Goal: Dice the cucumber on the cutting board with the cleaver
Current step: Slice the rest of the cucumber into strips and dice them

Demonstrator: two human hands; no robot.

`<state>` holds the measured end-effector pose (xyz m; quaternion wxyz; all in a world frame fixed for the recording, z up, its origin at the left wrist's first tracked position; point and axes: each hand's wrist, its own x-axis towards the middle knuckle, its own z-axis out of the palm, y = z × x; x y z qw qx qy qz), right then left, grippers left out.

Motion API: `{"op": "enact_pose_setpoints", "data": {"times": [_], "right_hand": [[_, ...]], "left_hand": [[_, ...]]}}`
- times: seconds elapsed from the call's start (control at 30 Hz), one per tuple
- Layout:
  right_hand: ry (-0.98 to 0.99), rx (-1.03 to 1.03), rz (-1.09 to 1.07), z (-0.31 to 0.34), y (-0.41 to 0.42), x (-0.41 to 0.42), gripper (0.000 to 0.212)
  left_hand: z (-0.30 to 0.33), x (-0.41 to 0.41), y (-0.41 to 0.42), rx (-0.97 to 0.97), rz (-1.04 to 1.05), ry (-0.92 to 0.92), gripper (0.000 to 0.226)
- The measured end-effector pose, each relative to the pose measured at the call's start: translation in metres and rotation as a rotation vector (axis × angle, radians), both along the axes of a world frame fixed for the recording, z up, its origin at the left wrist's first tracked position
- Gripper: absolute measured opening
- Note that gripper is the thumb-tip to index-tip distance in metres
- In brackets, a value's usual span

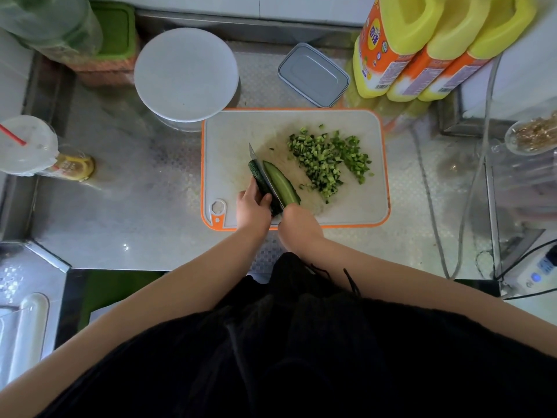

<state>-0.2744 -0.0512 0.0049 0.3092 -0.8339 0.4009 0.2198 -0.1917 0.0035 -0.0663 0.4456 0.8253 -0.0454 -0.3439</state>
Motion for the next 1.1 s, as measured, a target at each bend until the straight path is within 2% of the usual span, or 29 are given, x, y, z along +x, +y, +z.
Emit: {"op": "enact_pose_setpoints", "data": {"times": [0.17, 0.3, 0.47, 0.67, 0.73, 0.83, 0.9, 1.1], "right_hand": [[-0.001, 0.02, -0.018, -0.002, -0.003, 0.001, 0.017], [0.05, 0.049, -0.051, 0.0, -0.002, -0.009, 0.021], [0.023, 0.023, -0.078, -0.003, -0.001, -0.006, 0.018], [0.006, 0.027, -0.052, -0.002, 0.001, -0.003, 0.023], [-0.015, 0.037, -0.012, -0.003, 0.001, -0.004, 0.028], [-0.1, 0.055, 0.072, -0.006, 0.002, -0.011, 0.051], [-0.161, 0.059, 0.093, -0.006, -0.002, -0.014, 0.059], [-0.162, 0.045, 0.097, -0.007, -0.007, -0.01, 0.05]], "left_hand": [[0.001, -0.001, -0.004, 0.034, 0.02, -0.006, 0.045], [0.002, -0.001, -0.006, 0.033, 0.064, 0.066, 0.059], [0.009, -0.002, -0.006, 0.066, 0.029, 0.071, 0.06], [0.023, -0.003, -0.007, 0.036, 0.06, 0.112, 0.03], [0.023, -0.001, -0.006, 0.032, 0.055, 0.114, 0.039], [0.023, 0.001, -0.005, 0.031, 0.043, 0.117, 0.065], [0.024, 0.001, -0.004, 0.026, 0.05, 0.132, 0.07], [0.024, 0.002, -0.003, 0.006, 0.06, 0.162, 0.073]]}}
